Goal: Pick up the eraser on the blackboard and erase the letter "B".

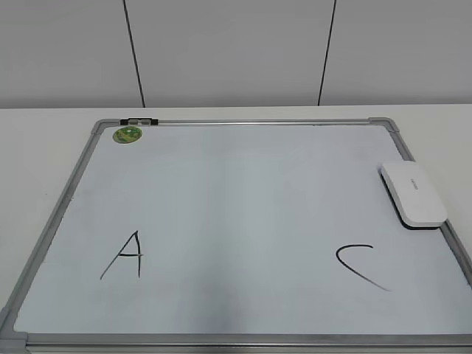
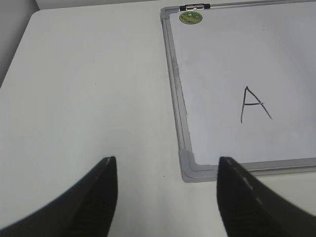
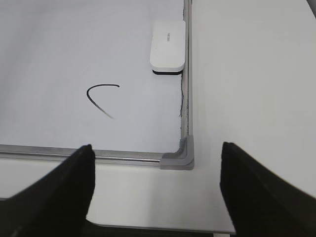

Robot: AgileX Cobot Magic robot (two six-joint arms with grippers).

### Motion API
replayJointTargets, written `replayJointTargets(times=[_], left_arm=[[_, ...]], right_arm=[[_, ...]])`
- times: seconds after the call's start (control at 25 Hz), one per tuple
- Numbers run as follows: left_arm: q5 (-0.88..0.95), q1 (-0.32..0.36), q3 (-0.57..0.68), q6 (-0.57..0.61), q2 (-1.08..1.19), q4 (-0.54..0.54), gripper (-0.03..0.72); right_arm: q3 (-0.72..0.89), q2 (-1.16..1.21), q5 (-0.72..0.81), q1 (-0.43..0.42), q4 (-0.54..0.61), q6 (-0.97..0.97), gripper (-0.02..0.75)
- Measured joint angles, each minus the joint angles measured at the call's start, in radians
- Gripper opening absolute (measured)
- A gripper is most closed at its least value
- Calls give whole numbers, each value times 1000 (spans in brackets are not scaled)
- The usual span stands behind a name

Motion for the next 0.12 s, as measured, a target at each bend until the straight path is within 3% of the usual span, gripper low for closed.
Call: replayJointTargets(times=[0.12], left_arm=[[0, 0, 0, 0, 0, 0, 462]], right_arm=[[0, 0, 0, 0, 0, 0, 587]])
